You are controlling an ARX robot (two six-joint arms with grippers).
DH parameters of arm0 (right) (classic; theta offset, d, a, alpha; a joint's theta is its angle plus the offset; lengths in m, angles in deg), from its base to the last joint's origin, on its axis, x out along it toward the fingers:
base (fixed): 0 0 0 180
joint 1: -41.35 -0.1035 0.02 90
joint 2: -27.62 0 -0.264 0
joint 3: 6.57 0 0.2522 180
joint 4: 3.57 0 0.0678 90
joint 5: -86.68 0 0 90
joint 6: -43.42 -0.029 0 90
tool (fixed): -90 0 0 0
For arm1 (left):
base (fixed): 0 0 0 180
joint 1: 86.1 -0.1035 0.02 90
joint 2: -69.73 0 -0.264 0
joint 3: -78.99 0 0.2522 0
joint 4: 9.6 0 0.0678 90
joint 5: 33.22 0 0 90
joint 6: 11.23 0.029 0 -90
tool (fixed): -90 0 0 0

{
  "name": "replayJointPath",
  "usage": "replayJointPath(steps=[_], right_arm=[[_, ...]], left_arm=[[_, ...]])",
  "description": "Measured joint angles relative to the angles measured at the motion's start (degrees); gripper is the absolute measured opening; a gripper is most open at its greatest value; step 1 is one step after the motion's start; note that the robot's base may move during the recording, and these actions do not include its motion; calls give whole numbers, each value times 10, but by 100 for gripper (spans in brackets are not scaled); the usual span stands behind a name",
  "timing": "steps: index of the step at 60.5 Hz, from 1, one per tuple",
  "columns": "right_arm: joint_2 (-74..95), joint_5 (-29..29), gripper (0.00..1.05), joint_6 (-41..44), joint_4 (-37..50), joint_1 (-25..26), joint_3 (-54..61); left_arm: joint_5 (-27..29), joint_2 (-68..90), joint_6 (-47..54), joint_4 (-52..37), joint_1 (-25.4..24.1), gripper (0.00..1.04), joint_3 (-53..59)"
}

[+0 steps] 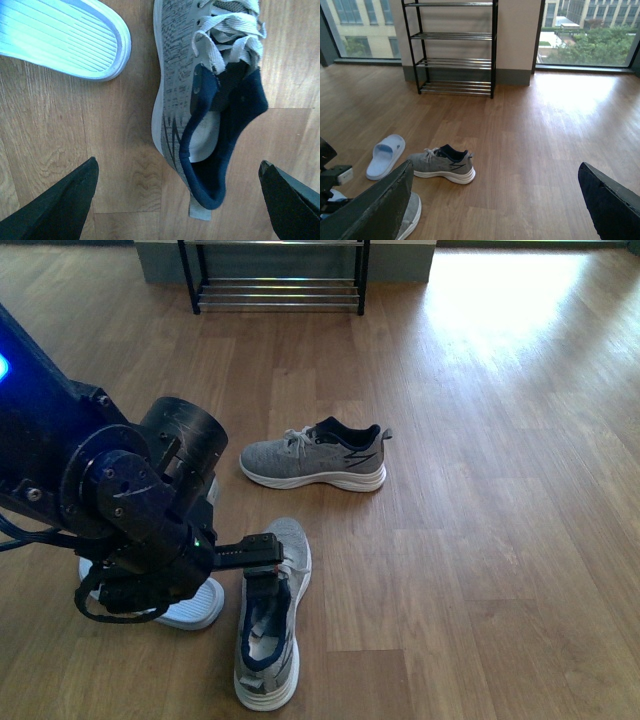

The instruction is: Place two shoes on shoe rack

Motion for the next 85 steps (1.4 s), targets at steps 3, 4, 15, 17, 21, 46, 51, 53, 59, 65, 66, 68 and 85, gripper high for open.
replayJointPath(steps=[3,4,15,17,21,46,51,53,59,65,66,68,85], right_arm=[[0,0,95,0,0,0,0],[0,0,95,0,0,0,0],[0,0,95,0,0,0,0],[0,0,95,0,0,0,0],[0,0,95,0,0,0,0],[0,0,95,0,0,0,0],[0,0,95,0,0,0,0],[0,0,95,0,0,0,0],[0,0,95,0,0,0,0],[0,0,95,0,0,0,0],[0,0,95,0,0,0,0],[0,0,95,0,0,0,0],[0,0,95,0,0,0,0]], left_arm=[[1,19,4,6,-2,95,-16],[1,24,5,8,-2,95,-20],[5,82,23,19,-5,95,-66],[6,90,27,19,-4,95,-73],[0,104,31,-2,-1,95,-82],[8,176,62,-6,6,73,-132],[26,179,72,-16,3,57,-128],[28,179,77,-19,2,52,-127],[52,179,107,-39,1,36,-121],[85,179,143,-66,0,20,-112],[89,179,147,-68,0,17,-112],[101,179,158,-73,-3,10,-111],[139,53,164,-148,-19,2,16]])
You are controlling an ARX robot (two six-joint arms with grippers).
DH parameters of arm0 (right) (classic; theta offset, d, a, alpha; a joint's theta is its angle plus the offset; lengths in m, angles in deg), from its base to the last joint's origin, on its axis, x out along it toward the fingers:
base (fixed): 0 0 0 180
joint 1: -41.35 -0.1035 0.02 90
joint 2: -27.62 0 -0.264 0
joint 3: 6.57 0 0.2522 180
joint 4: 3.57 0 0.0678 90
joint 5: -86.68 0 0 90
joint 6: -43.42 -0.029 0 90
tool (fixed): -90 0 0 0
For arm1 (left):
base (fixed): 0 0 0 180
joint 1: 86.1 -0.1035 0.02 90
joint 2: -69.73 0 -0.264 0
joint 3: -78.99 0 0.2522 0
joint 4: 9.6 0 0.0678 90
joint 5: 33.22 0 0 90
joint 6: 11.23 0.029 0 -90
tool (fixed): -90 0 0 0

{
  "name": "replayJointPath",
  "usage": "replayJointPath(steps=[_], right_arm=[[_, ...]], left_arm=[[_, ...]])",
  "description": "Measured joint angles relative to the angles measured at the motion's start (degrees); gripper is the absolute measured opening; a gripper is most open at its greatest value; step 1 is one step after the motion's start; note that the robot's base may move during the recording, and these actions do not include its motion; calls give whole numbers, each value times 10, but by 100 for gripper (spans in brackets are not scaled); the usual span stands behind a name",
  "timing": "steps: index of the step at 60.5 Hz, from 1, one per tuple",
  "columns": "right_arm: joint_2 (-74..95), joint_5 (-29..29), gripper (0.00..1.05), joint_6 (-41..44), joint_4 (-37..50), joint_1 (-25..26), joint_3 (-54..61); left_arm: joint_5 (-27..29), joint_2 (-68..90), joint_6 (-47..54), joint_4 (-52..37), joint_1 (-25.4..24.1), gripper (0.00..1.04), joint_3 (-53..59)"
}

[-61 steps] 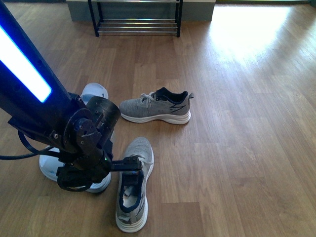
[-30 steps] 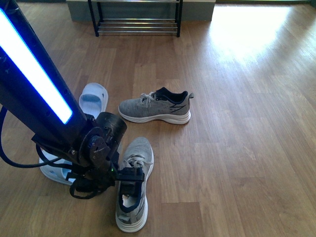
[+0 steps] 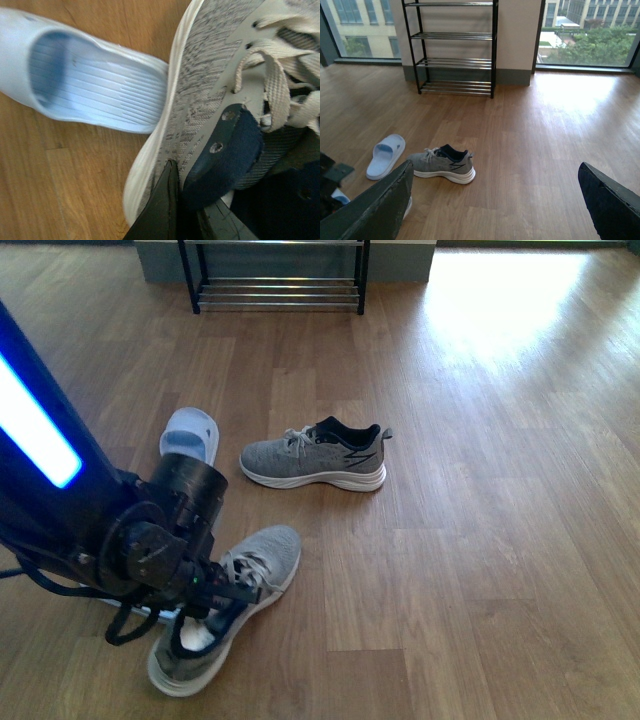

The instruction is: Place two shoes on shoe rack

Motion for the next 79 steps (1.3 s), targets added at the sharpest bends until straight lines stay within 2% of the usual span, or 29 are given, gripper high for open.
replayJointPath(steps=[9,19,32,44,52,79], right_arm=[[0,0,95,0,0,0,0],[0,0,95,0,0,0,0],[0,0,95,0,0,0,0],[0,0,95,0,0,0,0],[0,0,95,0,0,0,0],[0,0,95,0,0,0,0]], left_arm=[[41,-201,-4,-17,-21,2,104],[94,-400,-19,10,-33,2,212],[224,-628,-16,59,-29,2,349],[332,-871,-36,183,34,2,433],[425,-1055,-76,317,123,2,478],[435,-1084,-96,329,130,2,484]])
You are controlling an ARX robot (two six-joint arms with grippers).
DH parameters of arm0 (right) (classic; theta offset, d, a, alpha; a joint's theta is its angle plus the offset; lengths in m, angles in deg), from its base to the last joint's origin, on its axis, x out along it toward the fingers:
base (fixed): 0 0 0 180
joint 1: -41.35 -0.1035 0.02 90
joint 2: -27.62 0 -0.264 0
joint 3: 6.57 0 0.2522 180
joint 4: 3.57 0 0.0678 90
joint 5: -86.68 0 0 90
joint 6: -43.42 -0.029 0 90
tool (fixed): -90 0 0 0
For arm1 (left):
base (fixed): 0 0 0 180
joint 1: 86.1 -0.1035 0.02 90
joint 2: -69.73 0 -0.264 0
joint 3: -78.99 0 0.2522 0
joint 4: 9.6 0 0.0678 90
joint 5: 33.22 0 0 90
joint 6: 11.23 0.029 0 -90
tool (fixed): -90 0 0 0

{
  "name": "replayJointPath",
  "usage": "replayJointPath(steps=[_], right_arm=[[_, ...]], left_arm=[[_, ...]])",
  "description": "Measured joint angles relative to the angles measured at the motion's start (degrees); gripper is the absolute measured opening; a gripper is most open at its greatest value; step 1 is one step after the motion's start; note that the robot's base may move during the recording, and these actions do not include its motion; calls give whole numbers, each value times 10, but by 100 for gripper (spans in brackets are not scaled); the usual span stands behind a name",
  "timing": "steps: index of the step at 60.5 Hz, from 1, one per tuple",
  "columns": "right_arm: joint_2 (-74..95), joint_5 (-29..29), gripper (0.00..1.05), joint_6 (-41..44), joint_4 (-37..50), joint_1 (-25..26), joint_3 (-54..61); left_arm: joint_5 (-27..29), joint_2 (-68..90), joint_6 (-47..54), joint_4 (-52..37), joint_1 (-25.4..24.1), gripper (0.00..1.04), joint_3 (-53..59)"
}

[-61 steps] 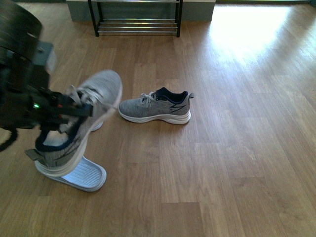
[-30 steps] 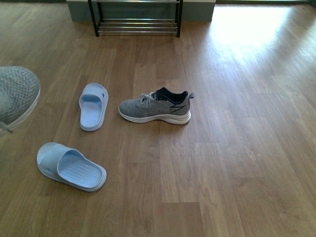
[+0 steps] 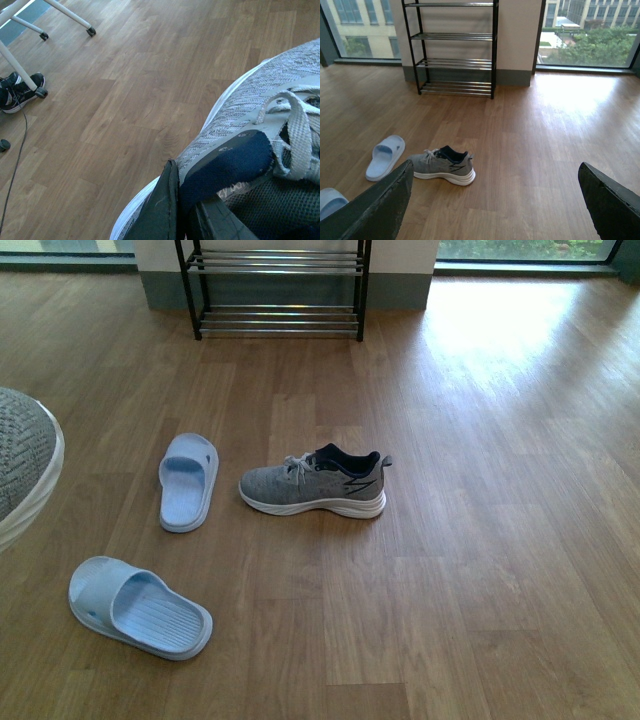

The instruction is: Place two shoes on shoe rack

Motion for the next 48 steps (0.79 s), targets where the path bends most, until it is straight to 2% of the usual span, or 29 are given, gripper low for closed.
replayJointPath(steps=[48], right_arm=[[0,0,95,0,0,0,0]], left_arm=[[0,-1,-3,0,0,2,0]])
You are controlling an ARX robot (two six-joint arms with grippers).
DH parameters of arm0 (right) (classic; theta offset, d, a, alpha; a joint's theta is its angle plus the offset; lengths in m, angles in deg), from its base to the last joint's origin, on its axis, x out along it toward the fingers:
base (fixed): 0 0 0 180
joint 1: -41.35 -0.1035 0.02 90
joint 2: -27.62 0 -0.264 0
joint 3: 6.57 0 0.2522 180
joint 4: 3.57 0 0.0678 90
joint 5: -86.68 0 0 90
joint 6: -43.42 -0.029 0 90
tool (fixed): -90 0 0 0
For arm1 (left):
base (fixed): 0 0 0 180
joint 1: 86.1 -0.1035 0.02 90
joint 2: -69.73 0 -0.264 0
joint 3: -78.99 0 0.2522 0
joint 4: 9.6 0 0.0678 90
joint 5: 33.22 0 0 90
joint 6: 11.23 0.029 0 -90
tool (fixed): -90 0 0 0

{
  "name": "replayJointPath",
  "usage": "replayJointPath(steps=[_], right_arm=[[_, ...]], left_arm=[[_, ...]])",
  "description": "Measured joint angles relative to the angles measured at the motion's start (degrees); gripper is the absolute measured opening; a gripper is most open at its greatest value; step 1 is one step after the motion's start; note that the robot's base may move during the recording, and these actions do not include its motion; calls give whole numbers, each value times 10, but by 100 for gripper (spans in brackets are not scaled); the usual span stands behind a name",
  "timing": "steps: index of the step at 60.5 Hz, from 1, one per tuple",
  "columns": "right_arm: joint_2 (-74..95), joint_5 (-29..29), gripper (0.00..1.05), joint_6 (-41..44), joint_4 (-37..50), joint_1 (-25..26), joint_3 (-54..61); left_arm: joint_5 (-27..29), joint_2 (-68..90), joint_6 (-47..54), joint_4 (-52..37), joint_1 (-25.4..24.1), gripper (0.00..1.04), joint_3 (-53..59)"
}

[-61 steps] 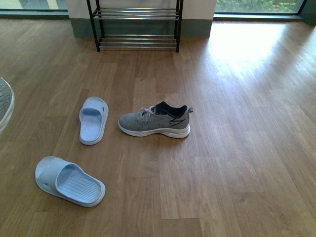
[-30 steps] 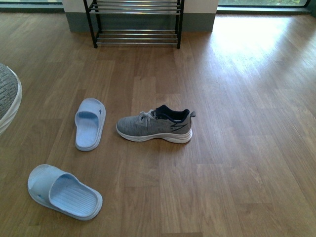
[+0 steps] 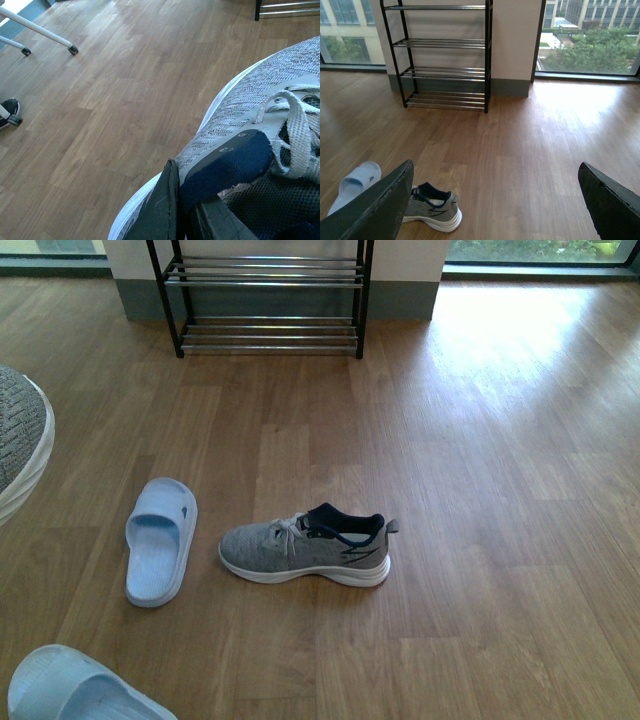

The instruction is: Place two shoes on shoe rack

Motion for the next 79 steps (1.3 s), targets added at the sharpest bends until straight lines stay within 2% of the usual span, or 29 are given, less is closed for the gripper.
replayJointPath(steps=[21,25,28,31,34,42,45,58,79], right_arm=[[0,-1,95,0,0,0,0],[13,-71,95,-31,-15,6,-1],[59,-51,95,-37,18,-20,-1],[166,-30,95,-17,115,-63,-2],[262,-29,95,7,197,-81,-7],[553,-31,95,70,411,-99,-66],[655,-39,95,85,465,-103,-97],[1001,-44,95,137,559,-122,-203],[1283,-61,95,160,557,-186,-357]], left_arm=[[1,0,0,0,0,2,0],[0,0,0,0,0,2,0],[1,0,0,0,0,2,0],[1,0,0,0,0,2,0],[1,0,0,0,0,2,0],[0,0,0,0,0,2,0],[0,0,0,0,0,2,0],[1,0,0,0,0,2,0],[1,0,0,0,0,2,0]])
